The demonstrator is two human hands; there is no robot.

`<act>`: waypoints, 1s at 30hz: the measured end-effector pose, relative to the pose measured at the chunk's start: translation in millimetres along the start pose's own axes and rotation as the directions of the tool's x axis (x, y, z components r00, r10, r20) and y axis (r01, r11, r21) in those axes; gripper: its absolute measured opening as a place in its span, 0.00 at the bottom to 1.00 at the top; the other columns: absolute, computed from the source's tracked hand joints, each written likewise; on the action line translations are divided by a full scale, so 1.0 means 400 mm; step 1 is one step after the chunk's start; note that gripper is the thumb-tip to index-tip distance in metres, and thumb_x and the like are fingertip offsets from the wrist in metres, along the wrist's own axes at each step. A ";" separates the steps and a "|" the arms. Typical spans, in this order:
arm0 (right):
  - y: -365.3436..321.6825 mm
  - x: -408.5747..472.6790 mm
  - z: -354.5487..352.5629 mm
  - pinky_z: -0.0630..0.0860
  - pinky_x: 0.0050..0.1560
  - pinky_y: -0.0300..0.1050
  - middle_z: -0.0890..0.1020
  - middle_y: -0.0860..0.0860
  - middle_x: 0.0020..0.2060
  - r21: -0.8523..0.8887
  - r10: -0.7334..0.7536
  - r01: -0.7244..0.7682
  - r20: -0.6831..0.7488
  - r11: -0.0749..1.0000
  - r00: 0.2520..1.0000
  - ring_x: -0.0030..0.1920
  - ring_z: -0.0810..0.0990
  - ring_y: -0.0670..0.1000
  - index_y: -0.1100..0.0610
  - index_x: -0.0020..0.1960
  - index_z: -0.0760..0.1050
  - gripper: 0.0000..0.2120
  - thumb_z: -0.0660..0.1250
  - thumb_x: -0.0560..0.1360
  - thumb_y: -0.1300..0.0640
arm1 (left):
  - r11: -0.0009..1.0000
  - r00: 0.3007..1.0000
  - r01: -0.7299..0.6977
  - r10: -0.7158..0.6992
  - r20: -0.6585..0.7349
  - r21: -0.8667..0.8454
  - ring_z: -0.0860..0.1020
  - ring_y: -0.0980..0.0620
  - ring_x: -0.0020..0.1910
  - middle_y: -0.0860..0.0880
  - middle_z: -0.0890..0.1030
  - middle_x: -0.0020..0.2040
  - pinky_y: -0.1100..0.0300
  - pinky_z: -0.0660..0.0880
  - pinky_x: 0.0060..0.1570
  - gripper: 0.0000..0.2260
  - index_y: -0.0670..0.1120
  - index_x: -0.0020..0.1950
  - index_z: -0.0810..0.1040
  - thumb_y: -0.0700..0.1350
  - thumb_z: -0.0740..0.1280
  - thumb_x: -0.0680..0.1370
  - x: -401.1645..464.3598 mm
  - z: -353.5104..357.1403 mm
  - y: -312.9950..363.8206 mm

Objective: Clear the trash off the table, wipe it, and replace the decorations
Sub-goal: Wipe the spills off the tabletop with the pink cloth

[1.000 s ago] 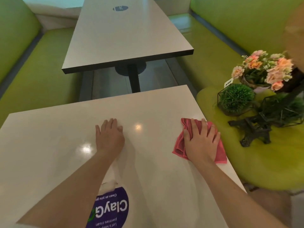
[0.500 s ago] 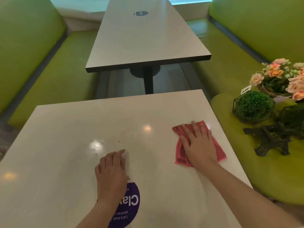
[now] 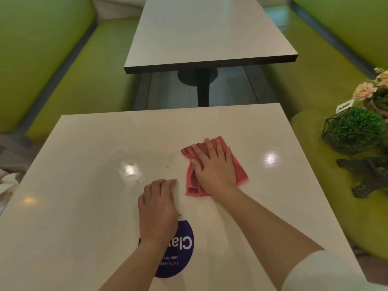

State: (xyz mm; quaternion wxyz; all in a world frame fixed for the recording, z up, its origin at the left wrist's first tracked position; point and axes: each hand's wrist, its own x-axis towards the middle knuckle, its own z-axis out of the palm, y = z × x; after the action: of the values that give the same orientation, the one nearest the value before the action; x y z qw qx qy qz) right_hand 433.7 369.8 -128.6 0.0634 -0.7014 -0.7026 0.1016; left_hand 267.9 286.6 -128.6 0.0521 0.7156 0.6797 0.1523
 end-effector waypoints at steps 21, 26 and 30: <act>-0.023 -0.096 0.010 0.38 0.77 0.57 0.50 0.49 0.80 -0.004 0.062 -0.062 -0.023 0.998 0.998 0.79 0.43 0.55 0.41 0.78 0.53 0.25 0.44 0.82 0.41 | 0.999 0.998 -0.025 0.027 0.052 -0.049 0.63 0.49 0.73 0.49 0.69 0.72 0.53 0.60 0.72 0.27 0.47 0.73 0.68 0.36 0.65 0.75 0.006 0.005 -0.008; 0.121 -0.100 -0.010 0.45 0.77 0.57 0.55 0.47 0.79 -0.002 0.123 -0.123 -0.081 0.992 0.989 0.79 0.48 0.54 0.38 0.77 0.56 0.26 0.42 0.79 0.40 | 0.998 0.998 -0.015 0.019 0.060 -0.063 0.65 0.48 0.73 0.49 0.70 0.71 0.51 0.63 0.71 0.26 0.46 0.73 0.70 0.37 0.68 0.74 0.007 0.000 -0.006; 0.319 -0.139 -0.048 0.46 0.77 0.58 0.55 0.48 0.79 -0.051 0.307 -0.314 -0.111 0.948 0.945 0.79 0.48 0.55 0.39 0.78 0.54 0.25 0.43 0.81 0.40 | 0.998 0.998 -0.018 0.021 0.060 -0.063 0.65 0.49 0.73 0.50 0.70 0.72 0.51 0.62 0.71 0.25 0.46 0.73 0.69 0.38 0.66 0.75 0.007 0.007 -0.011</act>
State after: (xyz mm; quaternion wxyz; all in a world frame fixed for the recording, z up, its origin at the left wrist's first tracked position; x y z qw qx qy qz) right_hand 562.6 314.8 -136.5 0.0584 -0.8094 -0.5822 0.0505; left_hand 264.6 290.0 -131.9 0.0934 0.7246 0.6657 0.1519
